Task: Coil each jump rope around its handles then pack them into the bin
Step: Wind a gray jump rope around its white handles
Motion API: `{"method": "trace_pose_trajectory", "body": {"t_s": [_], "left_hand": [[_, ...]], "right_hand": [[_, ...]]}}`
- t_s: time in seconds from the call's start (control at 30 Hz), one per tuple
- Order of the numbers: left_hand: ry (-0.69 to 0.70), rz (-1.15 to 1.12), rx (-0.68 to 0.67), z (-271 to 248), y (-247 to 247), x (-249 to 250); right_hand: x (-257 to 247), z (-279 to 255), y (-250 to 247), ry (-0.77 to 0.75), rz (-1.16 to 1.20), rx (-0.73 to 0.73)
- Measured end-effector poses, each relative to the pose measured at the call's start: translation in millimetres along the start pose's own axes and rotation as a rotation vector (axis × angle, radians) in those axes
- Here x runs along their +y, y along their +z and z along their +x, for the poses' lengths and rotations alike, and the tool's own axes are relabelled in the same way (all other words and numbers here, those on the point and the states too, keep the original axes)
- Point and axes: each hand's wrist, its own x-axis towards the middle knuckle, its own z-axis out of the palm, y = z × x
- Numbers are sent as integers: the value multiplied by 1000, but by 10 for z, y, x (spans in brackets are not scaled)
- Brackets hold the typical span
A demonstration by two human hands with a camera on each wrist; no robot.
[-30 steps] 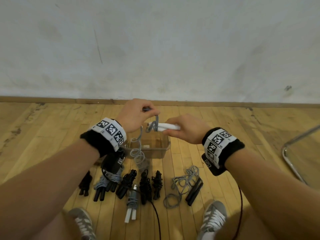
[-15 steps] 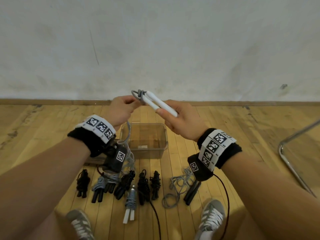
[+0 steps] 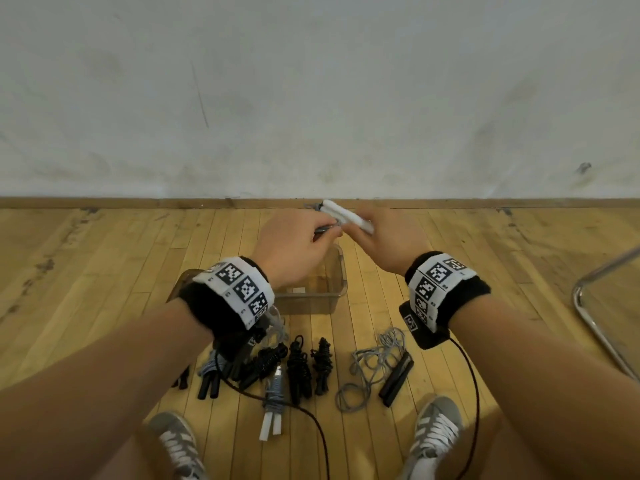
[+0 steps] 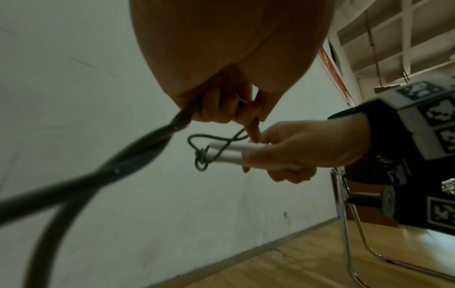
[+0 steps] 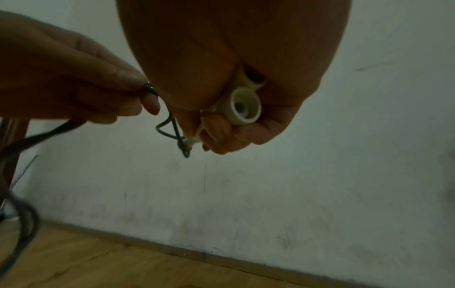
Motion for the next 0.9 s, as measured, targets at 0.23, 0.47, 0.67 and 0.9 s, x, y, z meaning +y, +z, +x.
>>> {"method": "trace_pose_trajectory", "body": {"t_s": [0.23, 0.47, 0.67, 0.9], "left_hand": [[19, -17, -52, 187, -234, -265], [-489, -927, -114, 255, -320, -454], [-533, -1032, -82, 221, -161, -332], [-435, -908, 6, 163, -60, -171]], "right_hand": [[-123, -46, -19, -301, -64, -202], [-110, -136, -6, -294, 202, -68], [-98, -124, 29, -137, 424, 2], [-218, -176, 48, -57, 625, -145]]}}
